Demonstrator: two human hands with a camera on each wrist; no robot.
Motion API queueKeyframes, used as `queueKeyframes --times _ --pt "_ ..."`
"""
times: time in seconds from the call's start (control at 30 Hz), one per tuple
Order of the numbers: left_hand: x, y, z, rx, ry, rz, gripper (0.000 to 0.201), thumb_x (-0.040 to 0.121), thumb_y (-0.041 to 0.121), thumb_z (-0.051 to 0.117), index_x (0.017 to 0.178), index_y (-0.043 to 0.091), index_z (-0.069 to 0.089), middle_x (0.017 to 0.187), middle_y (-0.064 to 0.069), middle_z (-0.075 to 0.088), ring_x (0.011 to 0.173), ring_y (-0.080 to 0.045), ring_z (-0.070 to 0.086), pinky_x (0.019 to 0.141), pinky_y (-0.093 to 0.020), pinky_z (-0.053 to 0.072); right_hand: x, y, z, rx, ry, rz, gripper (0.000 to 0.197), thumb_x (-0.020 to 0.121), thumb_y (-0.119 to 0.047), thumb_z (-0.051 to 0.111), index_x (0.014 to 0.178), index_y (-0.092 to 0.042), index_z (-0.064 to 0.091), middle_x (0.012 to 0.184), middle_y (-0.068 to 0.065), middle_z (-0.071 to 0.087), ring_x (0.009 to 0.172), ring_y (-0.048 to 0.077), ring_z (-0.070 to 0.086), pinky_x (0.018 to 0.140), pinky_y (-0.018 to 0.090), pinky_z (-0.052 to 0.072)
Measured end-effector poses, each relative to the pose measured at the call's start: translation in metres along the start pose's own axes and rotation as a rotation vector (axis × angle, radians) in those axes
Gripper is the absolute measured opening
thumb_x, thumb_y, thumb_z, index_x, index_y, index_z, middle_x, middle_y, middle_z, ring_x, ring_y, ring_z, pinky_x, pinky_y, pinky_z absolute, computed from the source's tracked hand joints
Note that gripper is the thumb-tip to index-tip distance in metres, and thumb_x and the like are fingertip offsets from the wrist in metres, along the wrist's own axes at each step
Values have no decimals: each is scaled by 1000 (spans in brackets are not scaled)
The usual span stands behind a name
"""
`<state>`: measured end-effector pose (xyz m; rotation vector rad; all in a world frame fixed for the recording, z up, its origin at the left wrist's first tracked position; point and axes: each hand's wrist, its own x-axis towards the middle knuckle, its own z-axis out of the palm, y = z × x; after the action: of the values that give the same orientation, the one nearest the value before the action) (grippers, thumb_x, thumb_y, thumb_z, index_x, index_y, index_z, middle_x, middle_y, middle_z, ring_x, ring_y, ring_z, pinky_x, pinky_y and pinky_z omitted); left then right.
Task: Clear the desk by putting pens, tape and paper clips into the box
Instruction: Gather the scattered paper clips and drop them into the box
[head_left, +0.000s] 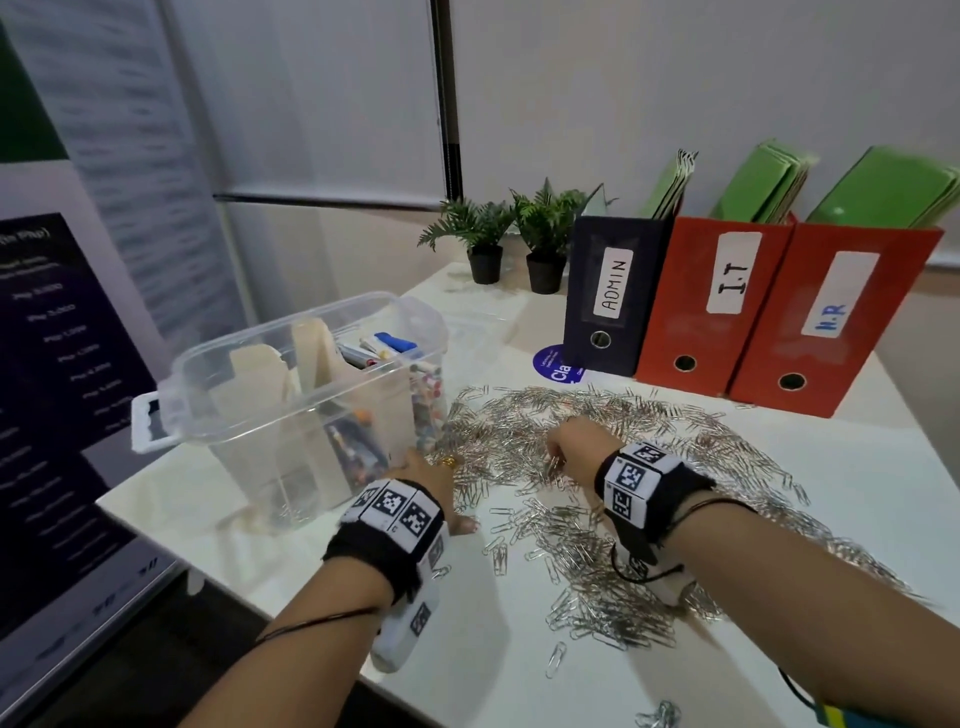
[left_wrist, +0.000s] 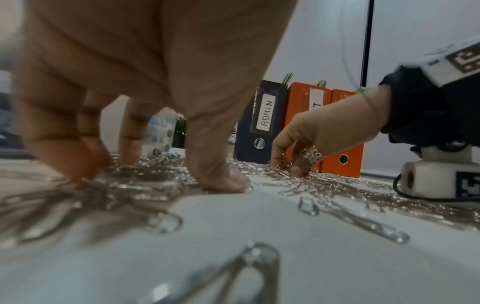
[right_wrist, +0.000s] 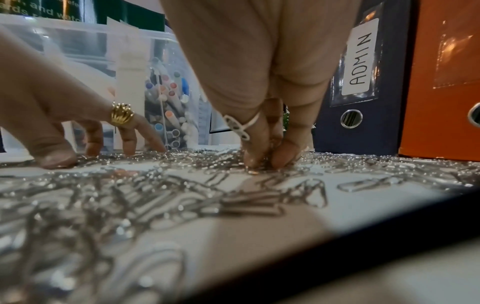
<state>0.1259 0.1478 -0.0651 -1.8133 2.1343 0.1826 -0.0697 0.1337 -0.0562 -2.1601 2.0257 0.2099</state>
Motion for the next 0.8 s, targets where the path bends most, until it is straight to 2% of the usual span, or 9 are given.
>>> queueKeyframes --times 0.13,0.23,0.3,0.4,0.5,0.67,0.8 --pt "11 10 -7 -104 -5 62 62 85 36 65 138 20 39 145 -16 32 121 -34 50 105 -44 42 2 0 2 9 7 26 27 87 3 55 110 -3 66 116 12 63 105 25 62 90 29 51" --pt "18 22 -16 -97 -6 155 46 89 17 61 132 7 46 134 -16 50 120 -29 52 102 -36 44 4 2 -2 28 13 52 29 88 3 54 115 -2 64 120 13 61 108 25 61 93 28 50" --pt "20 32 -20 -70 20 196 39 92 11 55 129 3 49 128 -14 56 118 -28 54 100 -33 46 4 3 -5 38 -13 75 32 89 0 55 119 -3 62 123 12 59 112 25 60 96 28 49" --pt "22 42 -21 -79 11 207 33 92 9 53 124 0 53 124 -13 59 116 -27 56 100 -33 46 5 3 -1 70 11 57 27 88 -1 56 113 -5 66 117 12 64 107 24 62 93 27 51" --pt "22 44 -21 -125 8 204 32 93 7 51 124 -1 54 125 -15 59 117 -27 56 101 -33 45 4 4 1 100 63 40 27 89 2 54 110 -5 69 115 13 65 105 24 63 95 29 51" --pt "19 45 -21 -180 70 218 30 92 7 54 120 -1 59 123 -15 61 115 -26 58 100 -33 46 8 1 -6 140 50 65 30 89 2 54 116 -5 66 126 14 58 112 26 60 99 30 47" --pt "19 43 -23 -207 167 234 25 89 10 60 114 7 67 120 -11 64 114 -25 58 101 -30 44 10 -2 -10 121 -6 101 33 90 -2 58 121 -9 62 136 11 48 119 24 55 102 29 45"
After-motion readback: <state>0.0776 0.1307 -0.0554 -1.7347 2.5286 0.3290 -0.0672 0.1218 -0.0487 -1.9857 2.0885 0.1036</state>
